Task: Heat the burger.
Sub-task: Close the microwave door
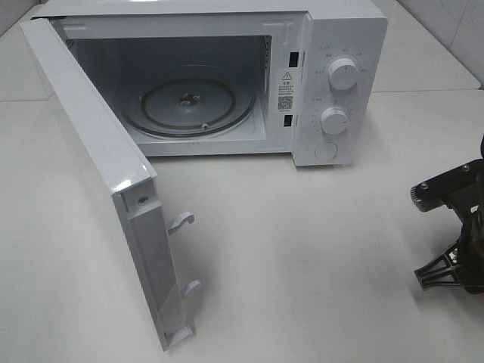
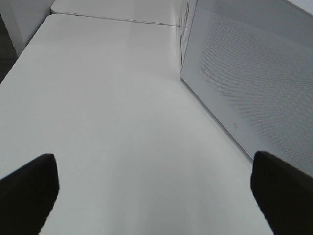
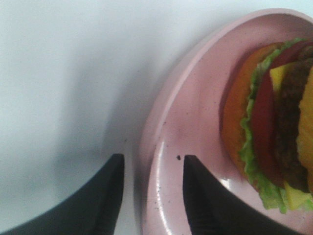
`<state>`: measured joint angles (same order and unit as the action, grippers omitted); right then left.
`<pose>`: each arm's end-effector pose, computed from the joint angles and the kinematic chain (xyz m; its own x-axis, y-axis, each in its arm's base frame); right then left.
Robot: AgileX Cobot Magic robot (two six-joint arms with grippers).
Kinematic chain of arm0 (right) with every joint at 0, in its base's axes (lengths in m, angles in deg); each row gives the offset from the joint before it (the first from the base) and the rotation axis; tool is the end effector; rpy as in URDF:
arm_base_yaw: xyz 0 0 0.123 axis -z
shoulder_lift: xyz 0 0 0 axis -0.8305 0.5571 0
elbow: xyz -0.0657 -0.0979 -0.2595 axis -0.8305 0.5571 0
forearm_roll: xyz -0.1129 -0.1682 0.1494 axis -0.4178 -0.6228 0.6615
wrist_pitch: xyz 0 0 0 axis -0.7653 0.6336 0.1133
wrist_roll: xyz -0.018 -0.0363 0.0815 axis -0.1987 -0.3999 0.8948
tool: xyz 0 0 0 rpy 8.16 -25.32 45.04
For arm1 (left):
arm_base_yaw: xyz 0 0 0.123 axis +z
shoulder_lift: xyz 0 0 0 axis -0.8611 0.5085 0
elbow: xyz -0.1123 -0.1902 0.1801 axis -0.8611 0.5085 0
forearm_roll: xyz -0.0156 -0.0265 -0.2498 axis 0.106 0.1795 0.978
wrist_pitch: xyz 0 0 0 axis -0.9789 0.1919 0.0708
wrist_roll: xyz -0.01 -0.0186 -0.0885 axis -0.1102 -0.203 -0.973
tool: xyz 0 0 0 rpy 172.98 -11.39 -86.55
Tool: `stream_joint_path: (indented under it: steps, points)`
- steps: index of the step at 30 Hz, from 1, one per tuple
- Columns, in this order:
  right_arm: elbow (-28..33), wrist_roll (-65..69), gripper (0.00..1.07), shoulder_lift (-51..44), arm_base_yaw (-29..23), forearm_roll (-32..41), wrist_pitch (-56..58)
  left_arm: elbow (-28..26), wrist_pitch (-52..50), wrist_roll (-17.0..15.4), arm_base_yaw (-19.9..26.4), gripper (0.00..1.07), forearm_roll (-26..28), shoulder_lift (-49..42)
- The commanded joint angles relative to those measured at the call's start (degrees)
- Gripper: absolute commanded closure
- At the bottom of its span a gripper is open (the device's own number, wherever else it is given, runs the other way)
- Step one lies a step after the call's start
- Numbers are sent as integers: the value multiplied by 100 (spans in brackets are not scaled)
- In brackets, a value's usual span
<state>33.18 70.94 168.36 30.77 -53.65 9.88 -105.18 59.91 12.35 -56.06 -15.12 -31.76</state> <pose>0.2095 0.0516 0.1089 -0.9280 -0.2583 -0.2685 -0.1272 0.8970 -0.4233 -0.0079 -0.0072 0.2810 -0.4422 -0.0840 -0.8930 -0.0193 0.9963 -0.0841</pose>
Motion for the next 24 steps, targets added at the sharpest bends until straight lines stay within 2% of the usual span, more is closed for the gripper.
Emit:
stream_joint_path:
  steps: [1,8,13,15,16,18,19,21,24]
  points:
    - [-29,-201,65,-46,0,138,-103,11,-6,-34,34,6,-6,-29]
    - [-29,-458,64,-258,0,361,-298,11,-6,-34,34,6,-6,-29]
    - [-29,-625,59,-779,0,430,-327,11,-6,-34,34,6,-6,-29]
    - [-29,-917,48,-1346,0,493,-332,11,-6,-34,34,6,-6,-29]
    - [-29,-917,48,-1346,0,493,-332,11,-6,-34,34,6,-6,-29]
    - [-29,-1123,38,-1719,0,590,-332,11,-6,-34,34,6,-6,-29]
    - [-29,-1123,38,-1719,0,590,-332,11,-6,-34,34,6,-6,-29]
    - [-29,-1427,29,-2017,0,905,-321,11,-6,-34,34,6,-6,-29]
    - [-29,-1753,27,-2217,0,1266,-321,11,-6,-34,34,6,-6,-29]
